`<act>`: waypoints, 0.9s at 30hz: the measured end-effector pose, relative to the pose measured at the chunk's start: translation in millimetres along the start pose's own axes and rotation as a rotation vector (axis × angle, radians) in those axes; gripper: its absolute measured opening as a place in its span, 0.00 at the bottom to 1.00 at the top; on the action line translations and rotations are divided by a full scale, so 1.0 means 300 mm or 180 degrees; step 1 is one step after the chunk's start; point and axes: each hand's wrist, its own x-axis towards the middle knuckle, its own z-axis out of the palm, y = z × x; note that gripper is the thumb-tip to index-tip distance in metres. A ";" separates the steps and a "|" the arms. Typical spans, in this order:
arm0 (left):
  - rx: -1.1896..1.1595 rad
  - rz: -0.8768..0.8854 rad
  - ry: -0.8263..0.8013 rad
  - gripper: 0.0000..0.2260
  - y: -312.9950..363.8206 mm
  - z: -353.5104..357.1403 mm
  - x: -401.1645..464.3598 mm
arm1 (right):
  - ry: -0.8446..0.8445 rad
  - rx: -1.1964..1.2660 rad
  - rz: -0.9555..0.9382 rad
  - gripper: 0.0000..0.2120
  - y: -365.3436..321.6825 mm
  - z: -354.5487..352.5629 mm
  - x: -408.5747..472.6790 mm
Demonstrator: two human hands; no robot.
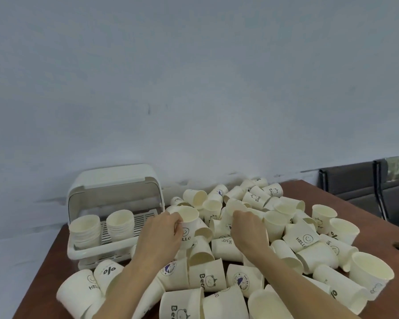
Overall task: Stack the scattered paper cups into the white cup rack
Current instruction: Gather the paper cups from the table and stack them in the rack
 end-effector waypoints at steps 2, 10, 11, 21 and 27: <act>-0.0026 -0.0070 0.0017 0.09 -0.015 -0.007 -0.008 | 0.0115 -0.0174 -0.0197 0.07 -0.024 -0.015 0.003; 0.0119 -0.0387 0.0419 0.09 -0.114 -0.110 -0.026 | 0.0275 -0.0248 -0.0887 0.06 -0.238 -0.058 0.029; 0.0144 -0.0432 0.0476 0.09 -0.134 -0.123 -0.029 | 0.0273 -0.0211 -0.0965 0.05 -0.278 -0.062 0.032; 0.0442 -0.0865 0.0861 0.09 -0.383 -0.282 -0.049 | 0.0246 0.0292 -0.1680 0.04 -0.652 -0.082 0.049; 0.0739 -0.1060 0.0953 0.09 -0.488 -0.352 -0.027 | 0.0267 0.0346 -0.1773 0.06 -0.779 -0.030 0.059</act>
